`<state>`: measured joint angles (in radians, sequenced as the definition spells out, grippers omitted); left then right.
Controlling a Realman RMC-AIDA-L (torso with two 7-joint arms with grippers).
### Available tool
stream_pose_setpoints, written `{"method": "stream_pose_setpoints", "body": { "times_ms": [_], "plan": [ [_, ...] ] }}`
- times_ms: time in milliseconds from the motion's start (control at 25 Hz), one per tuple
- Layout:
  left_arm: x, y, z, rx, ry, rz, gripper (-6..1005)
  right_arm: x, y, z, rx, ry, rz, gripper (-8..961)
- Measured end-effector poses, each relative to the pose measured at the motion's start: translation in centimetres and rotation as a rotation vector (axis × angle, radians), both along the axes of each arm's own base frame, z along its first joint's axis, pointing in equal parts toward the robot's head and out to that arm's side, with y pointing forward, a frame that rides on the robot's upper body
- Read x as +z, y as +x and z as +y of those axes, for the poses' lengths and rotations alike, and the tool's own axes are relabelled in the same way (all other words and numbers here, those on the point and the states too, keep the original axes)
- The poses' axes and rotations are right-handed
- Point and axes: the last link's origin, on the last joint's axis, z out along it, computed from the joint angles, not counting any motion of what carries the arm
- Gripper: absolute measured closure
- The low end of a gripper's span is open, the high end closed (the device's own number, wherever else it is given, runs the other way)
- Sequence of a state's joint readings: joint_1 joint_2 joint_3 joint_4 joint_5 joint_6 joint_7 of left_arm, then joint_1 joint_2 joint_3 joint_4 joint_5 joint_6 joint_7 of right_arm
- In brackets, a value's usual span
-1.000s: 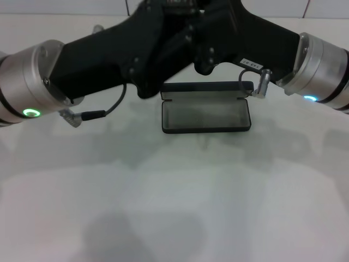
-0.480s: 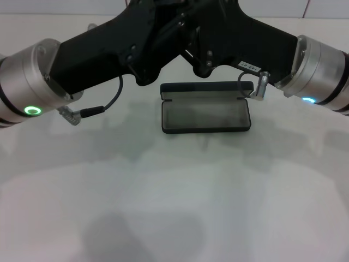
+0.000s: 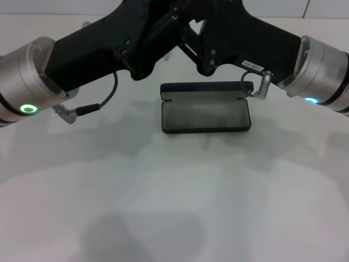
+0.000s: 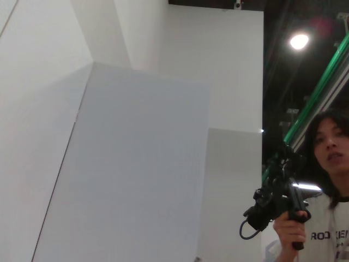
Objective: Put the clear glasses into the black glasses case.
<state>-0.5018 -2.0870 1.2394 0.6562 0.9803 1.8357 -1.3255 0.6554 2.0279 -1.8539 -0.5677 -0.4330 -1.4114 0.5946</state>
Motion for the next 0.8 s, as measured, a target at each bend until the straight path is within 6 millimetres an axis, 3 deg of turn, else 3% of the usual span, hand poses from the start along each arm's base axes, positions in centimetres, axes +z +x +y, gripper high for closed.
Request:
{"method": "stream_pose_setpoints", "body": {
  "times_ms": [200,400,640,800],
  "plan": [
    [0.7,-0.6,-0.6,-0.025,-0.005,0.005,932,0.6,0.7,0.1,-0.026,0.021,0.015,815],
    [3.2,-3.0,-1.5,-0.011,0.025,0.008,932,1.2,1.6,-0.4,-0.026,-0.006,-0.035,812],
    [7.7,-6.8,-1.9,0.132,0.142,-0.015,932,0.0,1.6,-2.1,-0.025,-0.067,-0.445,809],
    [9.2,-7.9,-2.1,0.177,0.198,-0.032,932,-0.4,0.9,-3.6,-0.056,0.022,-0.734,807]
  ]
}}
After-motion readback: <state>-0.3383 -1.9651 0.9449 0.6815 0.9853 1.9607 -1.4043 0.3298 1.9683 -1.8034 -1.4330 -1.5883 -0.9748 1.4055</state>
